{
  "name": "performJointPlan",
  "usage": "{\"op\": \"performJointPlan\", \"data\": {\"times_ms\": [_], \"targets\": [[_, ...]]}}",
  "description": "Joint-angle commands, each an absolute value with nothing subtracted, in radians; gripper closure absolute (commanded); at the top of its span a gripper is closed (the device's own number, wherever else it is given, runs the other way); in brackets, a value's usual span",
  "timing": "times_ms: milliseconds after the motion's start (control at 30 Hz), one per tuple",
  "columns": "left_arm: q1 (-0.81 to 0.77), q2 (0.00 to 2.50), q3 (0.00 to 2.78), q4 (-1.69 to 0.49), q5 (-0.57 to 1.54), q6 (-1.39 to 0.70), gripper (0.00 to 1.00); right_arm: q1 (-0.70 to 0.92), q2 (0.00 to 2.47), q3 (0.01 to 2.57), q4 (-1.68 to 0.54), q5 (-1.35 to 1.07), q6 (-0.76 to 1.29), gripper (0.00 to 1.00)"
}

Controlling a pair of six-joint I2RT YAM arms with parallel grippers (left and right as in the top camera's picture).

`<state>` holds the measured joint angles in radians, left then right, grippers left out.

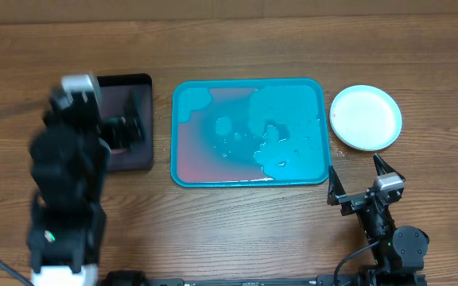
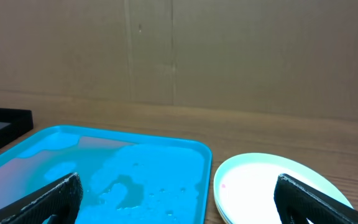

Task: Clean dirty plates on tray and stack at the side

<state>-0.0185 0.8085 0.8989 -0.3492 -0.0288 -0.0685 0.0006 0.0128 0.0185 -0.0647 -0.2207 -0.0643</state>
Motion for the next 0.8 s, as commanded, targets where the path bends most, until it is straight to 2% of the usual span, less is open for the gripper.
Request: {"op": "performJointPlan", "data": {"times_ms": [0,333,767], "targets": [[-0.019,0.657,0.696,-0.256,0.002,-0.025,0.00,0.006,0.003,0.008,-0.059,-0.229,-0.079,0.00],[-0.019,0.292,0.226,-0.011,0.028,0.040,0.00,0.006,0.003,0.008,-0.058,-0.229,-0.079,0.00],[-0.009,0.046,0.017,0.001,0.044,0.117,0.00,0.006,0.003,0.008,-0.059,-0.229,-0.079,0.00]]}}
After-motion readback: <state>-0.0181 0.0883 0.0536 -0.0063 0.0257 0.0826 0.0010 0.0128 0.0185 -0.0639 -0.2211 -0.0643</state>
